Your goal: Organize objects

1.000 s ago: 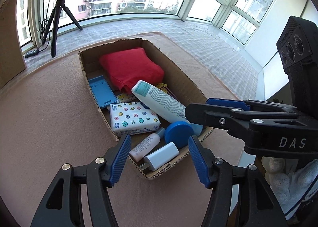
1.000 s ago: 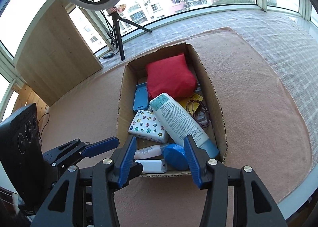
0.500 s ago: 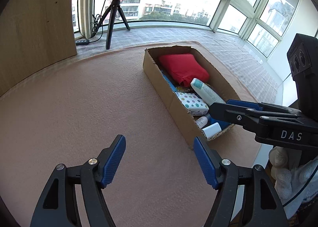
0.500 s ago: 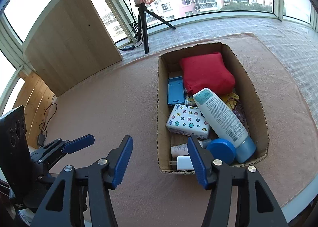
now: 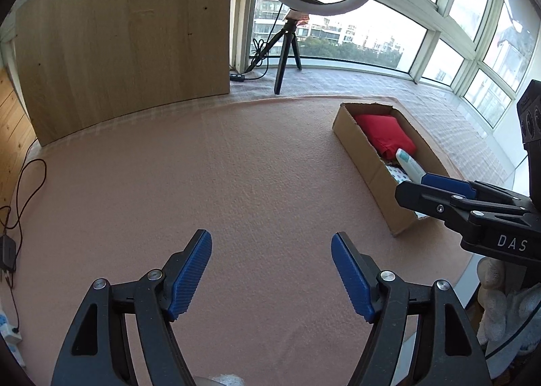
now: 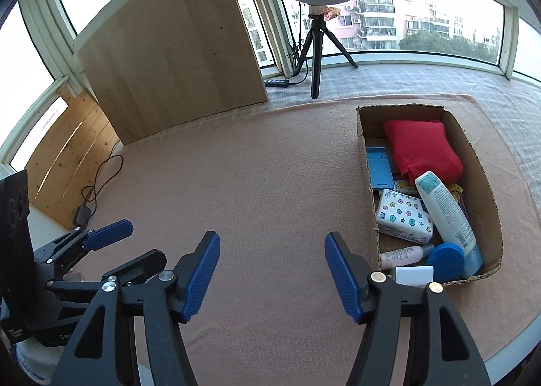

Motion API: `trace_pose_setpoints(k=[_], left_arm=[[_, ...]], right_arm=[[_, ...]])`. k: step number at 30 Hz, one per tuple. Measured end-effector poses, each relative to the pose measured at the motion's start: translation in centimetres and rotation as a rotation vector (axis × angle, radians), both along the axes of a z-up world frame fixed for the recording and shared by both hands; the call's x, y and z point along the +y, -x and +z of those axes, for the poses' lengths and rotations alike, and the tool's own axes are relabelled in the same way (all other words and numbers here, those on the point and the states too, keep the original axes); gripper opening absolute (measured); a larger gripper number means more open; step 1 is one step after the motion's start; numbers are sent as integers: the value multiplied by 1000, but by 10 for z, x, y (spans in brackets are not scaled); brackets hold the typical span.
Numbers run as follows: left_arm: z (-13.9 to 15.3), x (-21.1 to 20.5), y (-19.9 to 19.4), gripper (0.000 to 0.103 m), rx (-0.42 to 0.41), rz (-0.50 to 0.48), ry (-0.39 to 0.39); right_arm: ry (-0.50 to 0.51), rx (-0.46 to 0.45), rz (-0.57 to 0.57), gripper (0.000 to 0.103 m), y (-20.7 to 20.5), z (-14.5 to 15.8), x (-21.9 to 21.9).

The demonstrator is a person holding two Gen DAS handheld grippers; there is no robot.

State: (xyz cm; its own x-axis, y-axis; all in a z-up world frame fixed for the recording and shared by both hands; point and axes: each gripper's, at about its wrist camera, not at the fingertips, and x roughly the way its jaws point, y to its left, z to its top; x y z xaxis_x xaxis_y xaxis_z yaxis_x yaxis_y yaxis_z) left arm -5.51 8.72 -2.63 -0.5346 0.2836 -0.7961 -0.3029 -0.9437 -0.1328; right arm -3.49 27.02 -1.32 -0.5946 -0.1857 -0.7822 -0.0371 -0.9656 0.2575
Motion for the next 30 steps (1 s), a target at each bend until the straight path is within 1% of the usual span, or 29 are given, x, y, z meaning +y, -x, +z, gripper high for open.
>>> trace_pose_setpoints(k=[2,6,9,16,21,30], left_arm=[[1,-13,-4,77,2,25,1],[2,-39,-11,84,5,84,5],[2,-54,-16,85,8,124,2],[0,-85,-22,85,12,193,17],[-2,-96,-25,86,9,214,14],[-2,-104,-25,86,7,225,15]], right_arm=[[-13,8,10,62,-1,2,-11],[-34,27,21,65,-4,8,-32],[-63,42,28,69,-7,9,-47],[-113,43,60,70,-9,5,-75],[-130,43,74,70,-10,3,-88],[-126,40,65,71,-10,1,-95]])
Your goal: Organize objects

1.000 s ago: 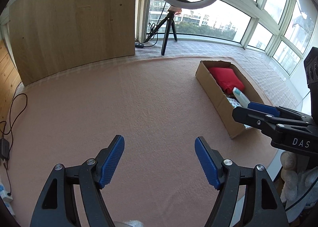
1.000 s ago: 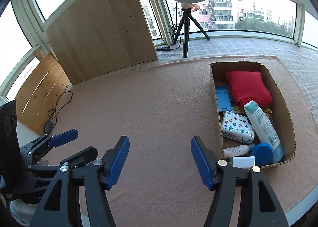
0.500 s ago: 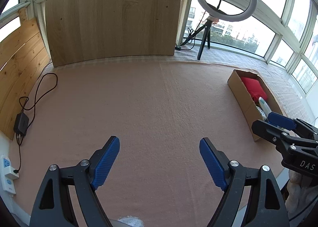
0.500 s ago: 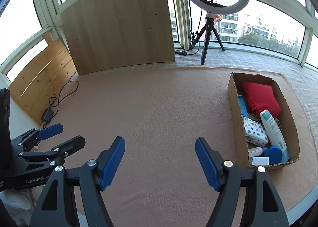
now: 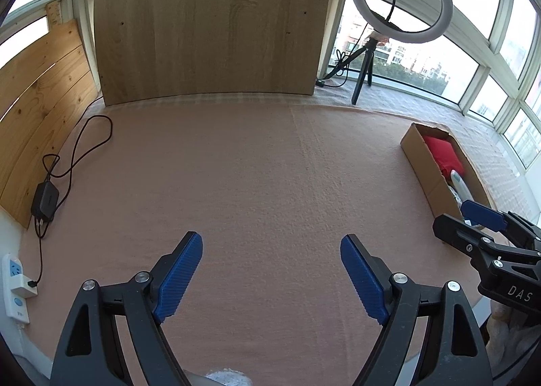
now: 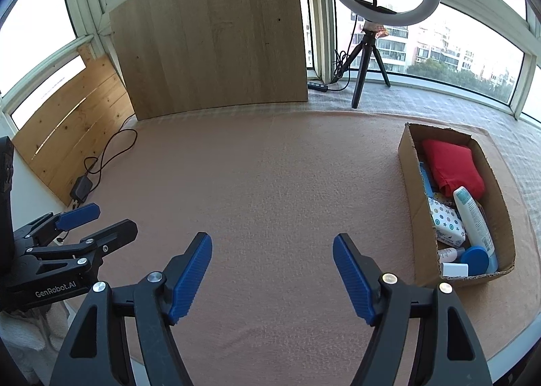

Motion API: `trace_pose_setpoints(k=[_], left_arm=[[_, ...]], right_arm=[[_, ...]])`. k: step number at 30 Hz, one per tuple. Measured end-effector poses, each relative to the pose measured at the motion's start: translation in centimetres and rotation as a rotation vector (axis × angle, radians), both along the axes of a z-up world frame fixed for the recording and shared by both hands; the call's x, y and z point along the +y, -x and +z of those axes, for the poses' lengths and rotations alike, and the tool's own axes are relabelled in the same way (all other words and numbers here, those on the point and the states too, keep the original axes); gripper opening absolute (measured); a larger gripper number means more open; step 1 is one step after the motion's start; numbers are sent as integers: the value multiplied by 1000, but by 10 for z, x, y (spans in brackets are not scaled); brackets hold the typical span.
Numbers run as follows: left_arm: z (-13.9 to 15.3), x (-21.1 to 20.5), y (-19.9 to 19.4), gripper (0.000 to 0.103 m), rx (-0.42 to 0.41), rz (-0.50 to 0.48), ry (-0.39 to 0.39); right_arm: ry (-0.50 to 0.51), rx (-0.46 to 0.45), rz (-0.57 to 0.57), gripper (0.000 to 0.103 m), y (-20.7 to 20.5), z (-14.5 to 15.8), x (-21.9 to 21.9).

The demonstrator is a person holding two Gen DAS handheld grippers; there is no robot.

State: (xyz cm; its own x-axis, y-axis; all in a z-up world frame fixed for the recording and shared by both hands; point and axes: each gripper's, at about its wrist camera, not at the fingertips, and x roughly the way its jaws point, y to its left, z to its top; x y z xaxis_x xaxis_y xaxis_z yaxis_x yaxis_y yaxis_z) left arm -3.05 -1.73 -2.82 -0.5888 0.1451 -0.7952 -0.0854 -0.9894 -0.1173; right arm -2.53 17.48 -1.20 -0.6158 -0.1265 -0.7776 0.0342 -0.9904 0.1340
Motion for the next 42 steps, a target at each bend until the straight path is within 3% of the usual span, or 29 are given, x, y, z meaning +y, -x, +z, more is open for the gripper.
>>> trace_pose_setpoints(k=[42], left_arm=[[-18,-2,9,86,-41,6,-14]], right_arm=[[-17,-59,-4,71,5,-18,-3]])
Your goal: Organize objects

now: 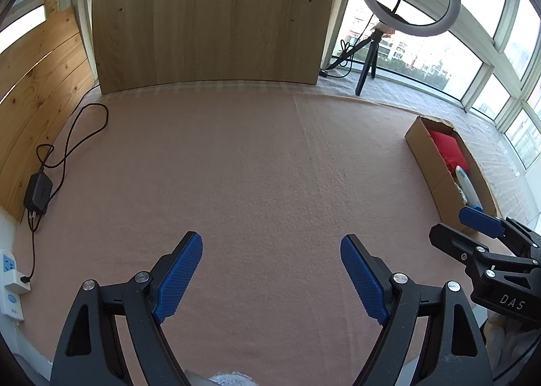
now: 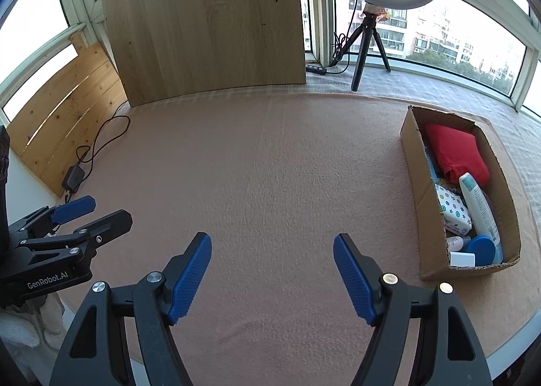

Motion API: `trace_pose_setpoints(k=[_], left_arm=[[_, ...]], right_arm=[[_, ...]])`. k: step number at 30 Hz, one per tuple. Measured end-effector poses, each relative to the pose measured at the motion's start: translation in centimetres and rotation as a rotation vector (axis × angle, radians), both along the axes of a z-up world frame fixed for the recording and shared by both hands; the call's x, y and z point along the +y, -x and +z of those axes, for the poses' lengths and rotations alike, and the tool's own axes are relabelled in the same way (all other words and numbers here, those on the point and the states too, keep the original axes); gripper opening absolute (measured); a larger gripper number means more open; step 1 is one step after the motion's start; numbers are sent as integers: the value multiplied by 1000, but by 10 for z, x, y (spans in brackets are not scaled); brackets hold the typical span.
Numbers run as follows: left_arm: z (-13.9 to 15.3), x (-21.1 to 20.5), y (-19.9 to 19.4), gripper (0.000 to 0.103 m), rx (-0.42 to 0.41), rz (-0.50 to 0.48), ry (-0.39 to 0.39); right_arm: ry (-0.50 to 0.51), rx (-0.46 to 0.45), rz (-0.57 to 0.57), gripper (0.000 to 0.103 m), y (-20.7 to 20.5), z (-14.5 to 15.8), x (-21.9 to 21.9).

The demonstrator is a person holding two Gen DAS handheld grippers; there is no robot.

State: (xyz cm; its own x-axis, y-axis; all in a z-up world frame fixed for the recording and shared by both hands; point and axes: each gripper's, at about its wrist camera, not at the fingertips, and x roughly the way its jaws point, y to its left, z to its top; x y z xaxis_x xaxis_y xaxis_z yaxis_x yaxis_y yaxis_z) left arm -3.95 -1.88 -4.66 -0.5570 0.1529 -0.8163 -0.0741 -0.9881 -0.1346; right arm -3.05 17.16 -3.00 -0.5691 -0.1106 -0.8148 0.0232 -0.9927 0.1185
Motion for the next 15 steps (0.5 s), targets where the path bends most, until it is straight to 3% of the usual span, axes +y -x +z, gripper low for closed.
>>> trace_pose_setpoints(k=[15], left_arm=[[-3,-3,3,87,14,-4,14]], right_arm=[[1,-7,-6,71,0,-3,2]])
